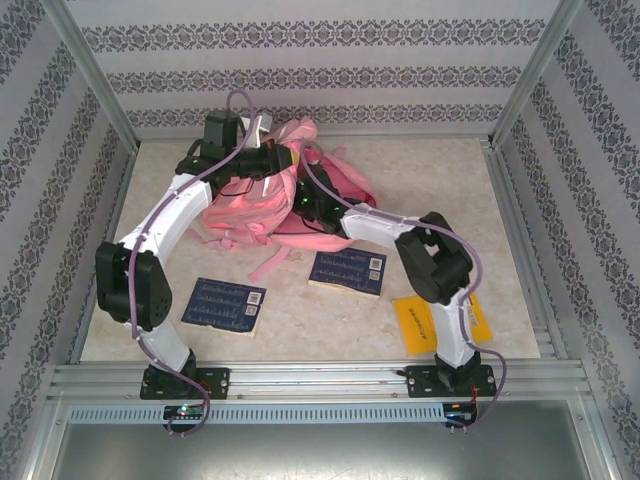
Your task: Pack the student bag
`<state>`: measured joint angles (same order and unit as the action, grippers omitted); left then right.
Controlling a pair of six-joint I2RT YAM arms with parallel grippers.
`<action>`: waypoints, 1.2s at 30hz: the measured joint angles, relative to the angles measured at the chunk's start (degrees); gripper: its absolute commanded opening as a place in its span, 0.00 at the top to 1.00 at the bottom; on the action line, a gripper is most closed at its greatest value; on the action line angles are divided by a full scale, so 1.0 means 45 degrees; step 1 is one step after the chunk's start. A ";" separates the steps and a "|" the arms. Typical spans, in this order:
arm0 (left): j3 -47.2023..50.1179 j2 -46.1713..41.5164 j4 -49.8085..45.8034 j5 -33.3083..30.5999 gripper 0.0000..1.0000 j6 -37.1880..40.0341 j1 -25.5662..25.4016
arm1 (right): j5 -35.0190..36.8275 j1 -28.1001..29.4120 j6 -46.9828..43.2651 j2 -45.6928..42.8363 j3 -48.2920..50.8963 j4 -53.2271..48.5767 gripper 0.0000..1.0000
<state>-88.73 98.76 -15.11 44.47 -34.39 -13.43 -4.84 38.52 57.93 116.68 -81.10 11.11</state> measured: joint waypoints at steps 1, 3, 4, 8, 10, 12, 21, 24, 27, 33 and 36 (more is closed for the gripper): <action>0.0000 0.0044 0.0039 0.0029 0.99 -0.0019 0.0000 | 0.0155 -0.0034 -0.0155 -0.0578 0.0568 0.0019 0.02; 0.0000 0.0097 0.0044 0.0073 0.84 -0.0044 0.0000 | 0.0408 -0.0160 -0.0316 -0.1462 0.1477 0.0112 0.02; 0.0000 0.0141 0.0073 0.0073 0.80 -0.0078 -0.0015 | 0.0534 -0.0296 -0.0379 -0.1865 0.1928 0.0282 0.02; 0.0000 0.0335 0.0374 0.0228 0.57 -0.0223 -0.0097 | 0.1078 -0.0792 -0.0860 -0.3735 0.3604 0.0209 0.02; 0.0000 0.0359 0.0423 0.0219 0.42 -0.0209 -0.0165 | 0.1583 -0.0976 -0.1239 -0.4901 0.4269 -0.0432 0.02; 0.0029 0.0355 0.0457 0.0068 0.34 -0.0238 -0.0233 | 0.2195 -0.1112 -0.1642 -0.6305 0.4872 -0.1044 0.03; 0.2288 -0.1715 0.0083 -0.1005 0.39 0.0039 -0.0913 | 0.3910 -0.1957 -0.2812 -1.2089 0.8480 -0.3060 0.17; 0.3861 -0.3609 -0.0345 -0.1957 0.39 0.0199 -0.1258 | 0.4143 -0.1535 -0.4235 -1.2876 0.8874 -0.4138 0.16; 0.5751 -0.5591 -0.0738 -0.2875 0.40 0.0175 -0.1336 | 0.4012 -0.0568 -0.5906 -1.2978 0.8850 -0.4634 0.16; 0.9510 -0.8655 -0.2108 -0.4629 0.33 -0.0549 -0.1336 | 0.2137 0.0544 -0.7261 -1.1521 0.8136 -0.5595 0.29; 1.0530 -1.0044 -0.3925 -0.6256 0.33 -0.1564 -0.1336 | 0.1797 0.1175 -0.7320 -1.0486 0.7771 -0.5916 0.38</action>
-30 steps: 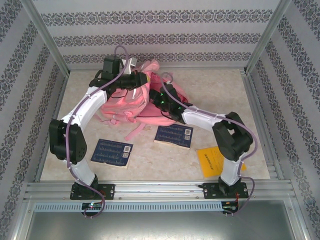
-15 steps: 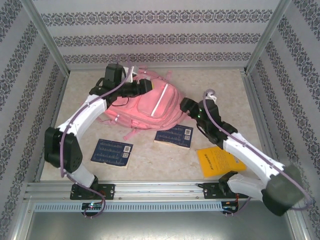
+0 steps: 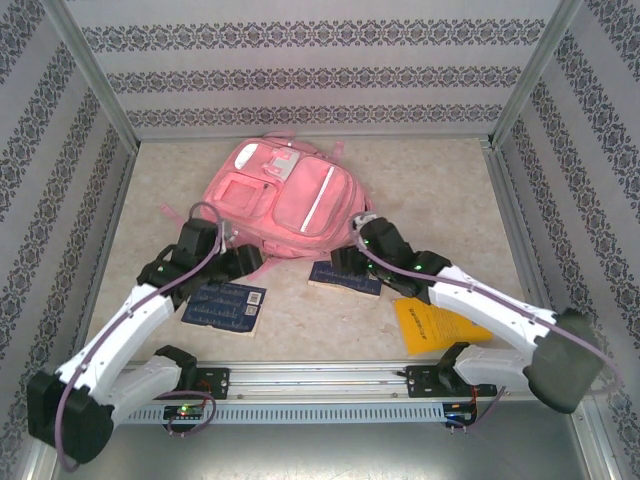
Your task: Pack the student bag
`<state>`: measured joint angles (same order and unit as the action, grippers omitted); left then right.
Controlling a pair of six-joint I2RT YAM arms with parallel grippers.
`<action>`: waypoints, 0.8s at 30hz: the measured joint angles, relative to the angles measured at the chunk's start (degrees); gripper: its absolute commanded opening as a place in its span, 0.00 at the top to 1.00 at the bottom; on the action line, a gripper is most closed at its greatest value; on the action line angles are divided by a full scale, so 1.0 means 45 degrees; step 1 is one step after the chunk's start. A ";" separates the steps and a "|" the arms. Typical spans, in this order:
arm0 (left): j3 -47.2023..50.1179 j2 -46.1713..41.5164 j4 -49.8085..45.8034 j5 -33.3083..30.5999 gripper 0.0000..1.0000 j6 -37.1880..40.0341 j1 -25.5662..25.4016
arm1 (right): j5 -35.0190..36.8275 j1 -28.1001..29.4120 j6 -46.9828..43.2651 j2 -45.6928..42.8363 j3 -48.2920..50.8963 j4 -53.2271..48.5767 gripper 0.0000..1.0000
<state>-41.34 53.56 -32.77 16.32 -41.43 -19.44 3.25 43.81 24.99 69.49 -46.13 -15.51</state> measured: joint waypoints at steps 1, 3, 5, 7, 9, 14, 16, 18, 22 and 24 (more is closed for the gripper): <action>0.0019 -0.0185 -0.0685 -0.0544 0.33 -0.0340 0.0000 | -0.0068 0.0243 0.0010 0.0287 -0.0092 -0.0044 0.41; 0.0019 -0.0185 -0.1583 -0.1418 0.32 -0.0884 0.0000 | -0.0277 0.0782 0.0010 0.0918 -0.0257 -0.0126 0.44; 0.0102 0.0121 -0.2200 -0.2084 0.32 -0.1292 0.0010 | -0.0335 0.1132 0.0039 0.1273 -0.0291 -0.0199 0.45; 0.0568 0.0437 -0.2234 -0.2370 0.32 -0.1583 0.0010 | -0.0408 0.1302 0.0068 0.1545 -0.0306 -0.0238 0.46; 0.1195 0.0680 -0.2200 -0.2419 0.32 -0.1826 0.0010 | -0.0461 0.1297 0.0117 0.1685 -0.0306 -0.0243 0.47; 0.2448 0.2006 -0.1321 -0.1953 0.32 -0.2089 0.0010 | -0.0471 0.1297 0.0165 0.1666 -0.0248 -0.0180 0.46; 0.2487 0.2399 -0.1059 -0.1797 0.32 -0.2118 -0.0015 | -0.0471 0.1297 0.0223 0.1622 -0.0068 -0.0078 0.46; 0.2365 0.2657 -0.0685 -0.1617 0.32 -0.2147 -0.0272 | -0.0466 0.1297 0.0359 0.1511 0.0272 0.0058 0.46; 0.2045 0.3395 0.0505 -0.0903 0.32 -0.2157 -0.1472 | -0.0520 0.1263 0.0491 0.1428 0.0719 0.0155 0.45; 0.1928 0.3653 0.0957 -0.0457 0.32 -0.2157 -0.2089 | -0.0631 0.1205 0.0495 0.1423 0.0753 0.0165 0.45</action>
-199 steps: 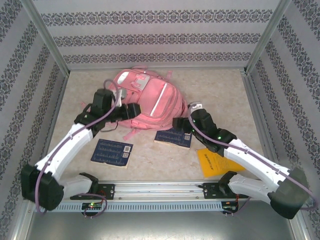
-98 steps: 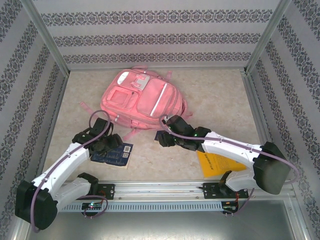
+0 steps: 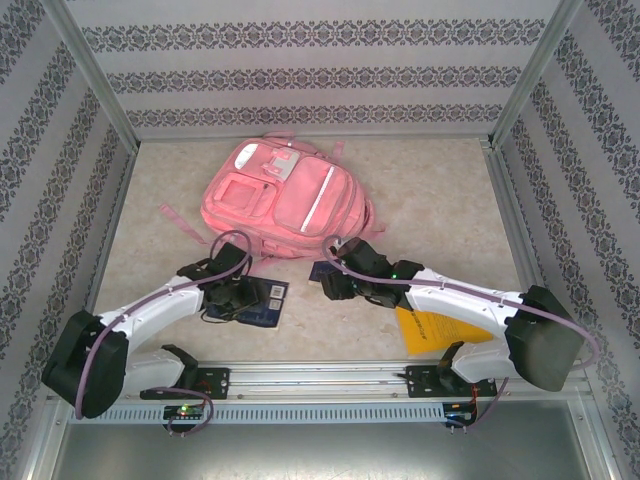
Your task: Pack the student bag
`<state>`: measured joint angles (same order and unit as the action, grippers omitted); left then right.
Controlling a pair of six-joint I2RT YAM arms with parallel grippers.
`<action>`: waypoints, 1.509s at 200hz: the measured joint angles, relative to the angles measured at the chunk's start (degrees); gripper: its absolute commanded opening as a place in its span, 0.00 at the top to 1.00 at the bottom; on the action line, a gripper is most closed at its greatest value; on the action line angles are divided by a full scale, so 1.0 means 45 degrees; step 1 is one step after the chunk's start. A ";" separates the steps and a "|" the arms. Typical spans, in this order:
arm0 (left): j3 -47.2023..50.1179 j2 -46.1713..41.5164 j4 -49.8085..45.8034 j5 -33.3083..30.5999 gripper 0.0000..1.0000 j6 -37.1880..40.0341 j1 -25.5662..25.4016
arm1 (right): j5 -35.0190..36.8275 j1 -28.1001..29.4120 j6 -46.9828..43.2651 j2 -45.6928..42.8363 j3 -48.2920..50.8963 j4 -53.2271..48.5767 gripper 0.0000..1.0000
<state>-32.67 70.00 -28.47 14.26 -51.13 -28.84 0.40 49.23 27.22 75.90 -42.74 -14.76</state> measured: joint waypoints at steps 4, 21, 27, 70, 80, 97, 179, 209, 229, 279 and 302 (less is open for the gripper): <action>-0.0024 0.0044 0.0073 0.0063 0.32 0.0000 -0.0112 | -0.0029 0.0000 0.0000 0.0005 0.0000 0.0000 0.45; -0.0053 -0.0053 0.0146 0.0559 0.32 -0.0034 -0.0597 | -0.0316 0.0000 -0.0049 0.0015 -0.0010 0.0053 0.45; -0.0053 -0.0272 -0.0029 0.0656 0.32 -0.0034 -0.0690 | -0.0481 0.0000 -0.0097 0.0073 -0.0039 0.0087 0.45; -0.0015 -0.2667 -0.1545 0.0393 0.31 -0.0345 -0.0651 | -0.1685 0.0000 -0.0355 0.1200 -0.0729 0.0267 0.52; 0.0121 -0.3385 -0.1914 0.0180 0.32 -0.0670 -0.0549 | -0.2025 0.0010 -0.0418 0.1933 -0.1341 0.0087 0.52; 0.0612 -0.4352 -0.2215 -0.0194 0.36 -0.1394 -0.0277 | -0.2492 0.0019 -0.0534 0.3580 -0.2686 0.0219 0.54; 0.2497 -0.3949 -0.1608 -0.0160 0.41 -0.3410 0.0238 | -0.3628 0.0471 -0.0903 0.7868 -0.6441 -0.0408 0.62; 0.2409 -0.3609 -0.1598 0.0257 0.41 -0.3390 0.0733 | -0.3628 0.0772 -0.1005 0.8238 -0.6411 -0.0680 0.64; 0.2409 -0.3614 -0.1583 0.0549 0.41 -0.3356 0.1035 | -0.3623 0.0855 -0.1054 0.8233 -0.6188 -0.0578 0.67; 0.2458 -0.3575 -0.1496 0.0855 0.42 -0.3264 0.1190 | -0.3993 0.1287 -0.1146 0.7023 -0.4435 -0.0034 0.66; 0.2458 -0.3449 -0.1491 0.0913 0.44 -0.3128 0.1200 | -0.4653 0.1394 -0.1151 0.6509 -0.3730 -0.0121 0.65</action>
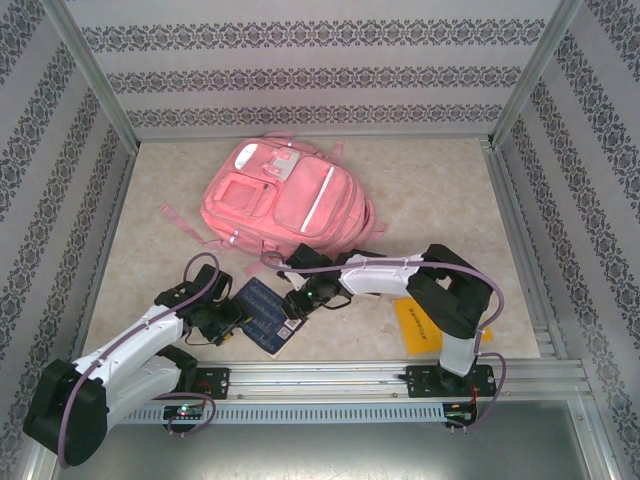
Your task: Pack the student bag
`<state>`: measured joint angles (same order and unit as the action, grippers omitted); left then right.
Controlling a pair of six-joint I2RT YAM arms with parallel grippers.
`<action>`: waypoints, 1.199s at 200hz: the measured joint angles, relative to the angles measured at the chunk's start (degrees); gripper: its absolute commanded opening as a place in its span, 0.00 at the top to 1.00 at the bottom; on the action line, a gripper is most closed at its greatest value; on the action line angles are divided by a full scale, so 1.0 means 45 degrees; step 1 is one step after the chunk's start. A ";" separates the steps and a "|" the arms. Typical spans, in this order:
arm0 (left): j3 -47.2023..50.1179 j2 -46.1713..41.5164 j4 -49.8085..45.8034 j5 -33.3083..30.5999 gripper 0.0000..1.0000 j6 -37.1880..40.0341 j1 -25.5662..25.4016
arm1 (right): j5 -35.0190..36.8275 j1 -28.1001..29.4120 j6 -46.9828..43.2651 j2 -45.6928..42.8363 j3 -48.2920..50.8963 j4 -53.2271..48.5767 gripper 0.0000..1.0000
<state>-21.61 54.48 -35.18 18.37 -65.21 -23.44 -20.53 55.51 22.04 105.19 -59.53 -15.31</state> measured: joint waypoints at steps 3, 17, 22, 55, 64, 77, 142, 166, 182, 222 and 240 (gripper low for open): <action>-0.0005 0.0015 -0.0005 0.0015 0.45 0.0019 0.0019 | -0.0039 -0.0005 0.0000 -0.0010 0.0024 0.0000 0.65; -0.0034 0.0068 -0.0034 0.0092 0.46 0.0121 0.0073 | -0.0189 -0.0112 0.0005 -0.0010 0.0024 0.0019 0.63; -0.0078 0.0092 -0.0078 0.0097 0.46 0.0175 0.0068 | -0.0243 -0.0151 0.0010 -0.0010 0.0024 0.0005 0.62; -0.0355 0.0471 0.0466 0.0355 0.46 0.0544 -0.0102 | -0.0301 -0.0461 0.0058 -0.0005 0.0010 0.0015 0.62; -0.0374 0.0583 0.0782 0.0447 0.47 0.0651 -0.0194 | -0.0248 -0.0539 0.0068 -0.0005 0.0010 0.0019 0.62; -0.0379 0.0792 0.1603 0.0636 0.47 0.0787 -0.0359 | -0.0189 -0.0636 0.0117 -0.0005 0.0010 0.0029 0.62; -0.2205 0.2424 0.2307 0.0389 0.47 0.2035 -0.0471 | -0.0126 -0.0811 0.0495 -0.0117 0.0296 0.0379 0.60; -0.2856 0.2778 0.2555 0.0102 0.47 0.2516 -0.0471 | -0.0403 -0.0811 0.0729 -0.0267 0.0554 0.0758 0.56; -0.2793 0.2997 0.2977 0.0092 0.48 0.2647 -0.0471 | -0.0316 -0.0816 0.0826 -0.0447 0.0777 0.0903 0.50; -0.1778 0.3016 0.3361 0.0097 0.47 0.2701 -0.0554 | -0.0117 -0.1365 0.1851 -0.1059 0.1486 0.1224 0.48; -0.1656 0.2356 0.3021 -0.0097 0.45 0.2837 -0.0617 | -0.0024 -0.1613 0.2370 -0.1205 0.1676 0.1384 0.48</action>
<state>-29.06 65.08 -21.58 17.93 -52.45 -26.22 -20.64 48.25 32.71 99.77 -51.99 -9.08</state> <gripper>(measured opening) 0.537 0.523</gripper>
